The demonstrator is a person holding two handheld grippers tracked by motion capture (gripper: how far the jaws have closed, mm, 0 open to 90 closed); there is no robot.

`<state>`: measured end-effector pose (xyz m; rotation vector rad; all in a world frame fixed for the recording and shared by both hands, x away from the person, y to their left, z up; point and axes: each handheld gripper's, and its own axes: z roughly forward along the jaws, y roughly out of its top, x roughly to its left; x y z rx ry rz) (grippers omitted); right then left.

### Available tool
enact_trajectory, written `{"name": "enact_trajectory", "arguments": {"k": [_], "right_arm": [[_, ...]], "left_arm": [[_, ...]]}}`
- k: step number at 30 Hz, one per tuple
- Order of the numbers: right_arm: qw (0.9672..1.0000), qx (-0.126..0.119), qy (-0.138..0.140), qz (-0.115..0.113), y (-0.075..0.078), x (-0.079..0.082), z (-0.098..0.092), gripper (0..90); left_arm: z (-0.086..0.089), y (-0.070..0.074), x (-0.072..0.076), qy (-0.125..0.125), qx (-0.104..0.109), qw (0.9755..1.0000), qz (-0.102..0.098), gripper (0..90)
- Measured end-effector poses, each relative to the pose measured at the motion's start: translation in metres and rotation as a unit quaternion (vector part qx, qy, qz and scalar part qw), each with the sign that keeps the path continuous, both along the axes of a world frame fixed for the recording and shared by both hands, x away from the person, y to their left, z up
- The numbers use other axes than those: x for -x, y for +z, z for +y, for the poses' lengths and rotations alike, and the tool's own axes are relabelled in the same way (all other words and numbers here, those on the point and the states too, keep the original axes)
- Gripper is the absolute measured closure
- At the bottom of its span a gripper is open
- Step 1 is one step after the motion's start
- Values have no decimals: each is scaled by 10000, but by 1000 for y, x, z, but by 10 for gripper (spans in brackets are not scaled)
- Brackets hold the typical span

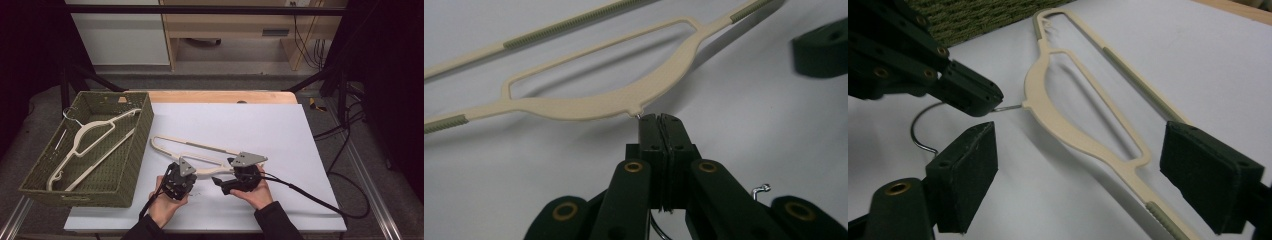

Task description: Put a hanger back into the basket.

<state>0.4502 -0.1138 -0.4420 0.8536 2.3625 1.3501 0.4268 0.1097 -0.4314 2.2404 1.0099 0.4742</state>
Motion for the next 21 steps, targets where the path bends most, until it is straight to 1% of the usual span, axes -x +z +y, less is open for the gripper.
{"name": "enact_trajectory", "arguments": {"k": [3, 6, 7, 8, 9, 11, 13, 16, 18, 20, 21], "right_arm": [[9999, 129, 67, -57, -5, -7, 12, 187], [9998, 149, 107, -112, -8, -13, 20, 210], [9996, 218, 134, -140, -10, -15, 24, 217], [9992, 303, 178, -176, -12, -17, 28, 236], [9991, 349, 206, -142, -14, -18, 31, 246], [9985, 448, 252, -178, -16, -21, 35, 264], [9973, 611, 311, -274, -19, -23, 39, 284], [9965, 713, 335, -289, -24, -27, 42, 314], [9954, 827, 329, -346, -27, -28, 44, 346], [9935, 985, 358, -452, -30, -28, 46, 382], [9921, 1066, 407, -521, -31, -29, 47, 416]], "left_arm": [[0, 7, -2, -41, -84, 10000, -6, 891], [0, 10, -3, -59, -105, 9999, -4, 891], [0, 11, -4, -69, -117, 9999, -26, 891], [0, 12, -4, -72, -130, 9999, -6, 891], [-1, 12, -5, -79, -140, 9999, -22, 891], [-1, 14, -5, -104, -173, 9998, 5, 891], [-1, 15, -6, -107, -177, 9998, 0, 892], [-1, 16, -7, -116, -143, 9998, 12, 892], [-1, 16, -7, -121, -140, 9998, 28, 892], [-1, 15, -7, -131, -128, 9998, 36, 892], [0, 15, -7, -136, -120, 9998, 26, 898]]}}
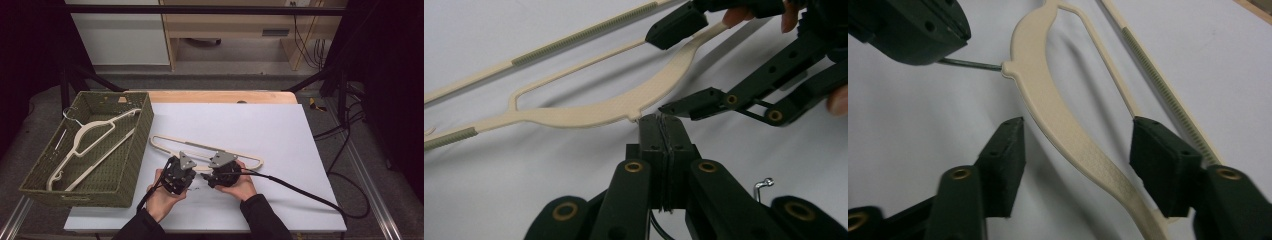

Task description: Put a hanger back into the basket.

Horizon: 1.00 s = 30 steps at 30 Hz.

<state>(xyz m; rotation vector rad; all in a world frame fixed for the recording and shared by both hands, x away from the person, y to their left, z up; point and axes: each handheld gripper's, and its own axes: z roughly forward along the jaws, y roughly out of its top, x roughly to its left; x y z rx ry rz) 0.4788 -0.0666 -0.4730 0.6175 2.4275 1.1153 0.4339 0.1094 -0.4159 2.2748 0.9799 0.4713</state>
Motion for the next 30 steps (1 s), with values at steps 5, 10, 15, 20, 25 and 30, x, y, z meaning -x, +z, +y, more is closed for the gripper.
{"name": "enact_trajectory", "arguments": {"k": [5, 10, 15, 20, 25, 30], "right_arm": [[9988, 447, 219, -27, -9, 2, 8, 555], [9971, 572, 407, -303, -7, 4, 7, 612], [9964, 595, 516, -313, -4, 3, 6, 630], [9964, 525, 576, -335, -1, 1, 4, 643], [9958, 546, 644, -362, 1, -2, 4, 660], [9953, 559, 700, -375, 4, -4, 2, 674]], "left_arm": [[6, 4, 0, -34, 99, 9999, 13, 900], [25, 10, -2, 38, 502, 9987, -50, 900], [42, 12, -1, 113, 808, 9966, -139, 845], [54, 15, 3, 205, 895, 9954, -268, 743], [60, 15, 5, 225, 932, 9948, -355, 669], [62, 7, 2, 202, 1084, 9934, -324, 558]]}}
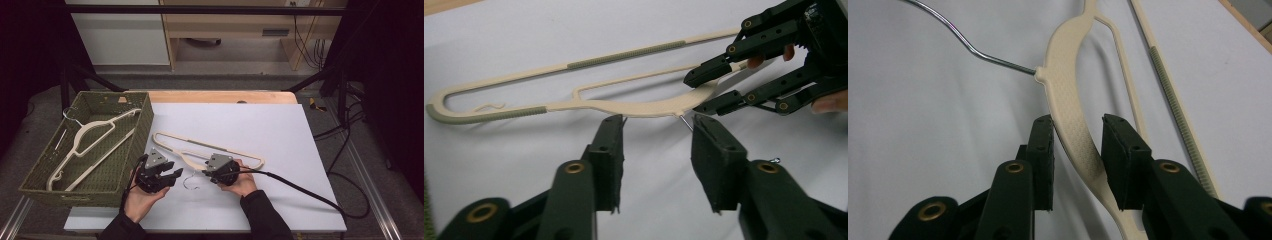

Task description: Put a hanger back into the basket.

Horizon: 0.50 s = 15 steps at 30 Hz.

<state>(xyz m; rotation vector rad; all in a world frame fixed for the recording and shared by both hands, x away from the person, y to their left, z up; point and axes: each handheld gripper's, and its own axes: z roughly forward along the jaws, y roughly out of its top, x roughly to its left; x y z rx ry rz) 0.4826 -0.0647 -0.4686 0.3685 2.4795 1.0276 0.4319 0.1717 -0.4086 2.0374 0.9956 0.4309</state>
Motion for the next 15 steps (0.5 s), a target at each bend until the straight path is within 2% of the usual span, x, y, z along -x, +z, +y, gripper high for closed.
{"name": "enact_trajectory", "arguments": {"k": [2, 6, 8, 9, 11, 14, 15], "right_arm": [[10000, -40, 3, -9, 0, -1, 0, 675], [10000, -4, 17, -13, 0, 0, 0, 675], [10000, -10, 3, -12, 0, 0, 0, 675], [10000, -19, 8, -10, 0, 0, 0, 675], [10000, -46, -14, -35, 0, 0, 0, 676], [10000, -13, 3, -5, 0, 0, -1, 675], [10000, 2, 3, -16, 0, 0, 0, 675]], "left_arm": [[-3, -2, -3, -60, 67, 9999, 57, 514], [-19, -13, -12, -195, -4, 9993, 306, 512], [-30, -19, -16, -259, -38, 9988, 415, 539], [-36, -22, -18, -283, -166, 9985, 443, 555], [-43, -27, -20, -326, -208, 9979, 518, 606], [-52, -34, -23, -307, -281, 9970, 649, 713], [-53, -35, -24, -251, -399, 9969, 626, 727]]}}
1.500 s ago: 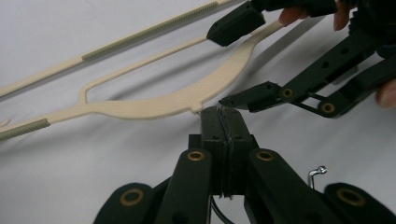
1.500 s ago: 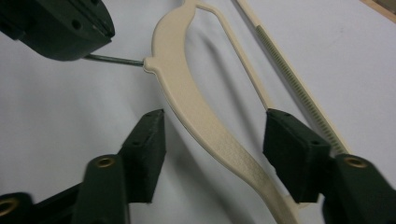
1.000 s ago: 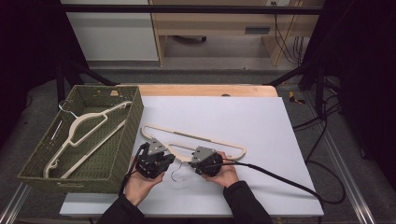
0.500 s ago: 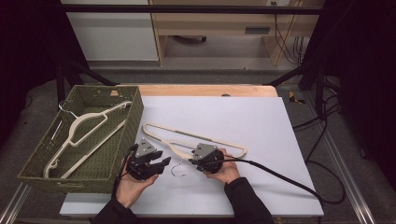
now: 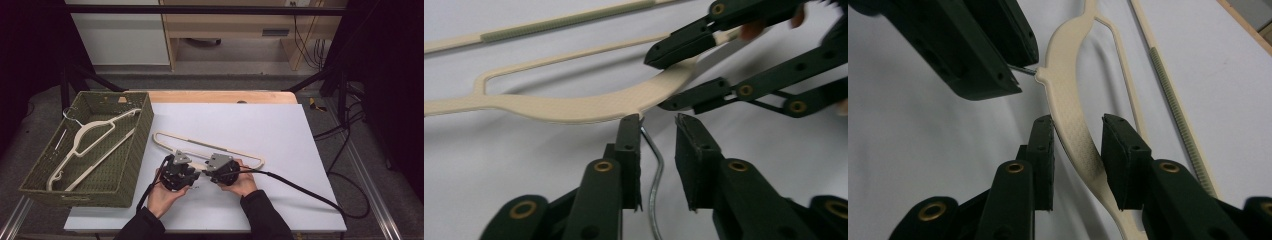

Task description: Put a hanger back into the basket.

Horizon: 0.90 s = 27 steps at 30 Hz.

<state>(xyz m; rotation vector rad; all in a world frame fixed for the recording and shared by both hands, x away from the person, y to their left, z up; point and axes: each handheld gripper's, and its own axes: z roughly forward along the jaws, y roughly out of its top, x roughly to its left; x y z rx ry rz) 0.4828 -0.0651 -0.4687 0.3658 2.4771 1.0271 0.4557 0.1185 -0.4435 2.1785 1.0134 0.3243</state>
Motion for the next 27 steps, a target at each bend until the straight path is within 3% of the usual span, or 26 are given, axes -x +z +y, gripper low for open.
{"name": "enact_trajectory", "arguments": {"k": [1, 3, 5, 10, 12, 14, 16, 19, 23, 25, 27], "right_arm": [[10000, 16, -1, -7, -1, 0, 0, 675], [10000, 53, 31, -33, -2, 0, 0, 674], [10000, 69, 1, -56, -3, 0, 1, 674], [9999, 88, -46, -32, -3, 0, 1, 673], [10000, 18, -78, -40, -2, 0, 1, 662], [9999, -77, -106, 2, 0, 0, 0, 641], [9999, -85, -88, -15, -1, 0, 1, 614], [9998, -45, -81, -161, -1, 1, 1, 681], [9992, -27, -8, -392, 4, 5, 0, 725], [9985, 3, 24, -549, 8, 7, -1, 746], [9981, 42, 26, -618, 13, 9, -4, 760]], "left_arm": [[0, -1, -1, -1, -109, 9999, -23, 768], [1, -2, -2, 74, -2, 9999, 74, 808], [0, -2, -2, 75, -71, 9999, 37, 816], [-5, -1, 2, 117, -342, 9992, -158, 835], [-7, 2, 5, 120, -523, 9980, -330, 842], [-6, 8, 7, 51, -575, 9977, -360, 847], [-5, 12, 8, 71, -439, 9983, -388, 849], [-5, 18, 9, 57, -453, 9981, -419, 853], [1, 27, 10, -16, -88, 9988, -485, 842], [8, 36, 12, -35, 168, 9981, -599, 737], [16, 48, 16, -69, 287, 9962, -818, 669]]}}
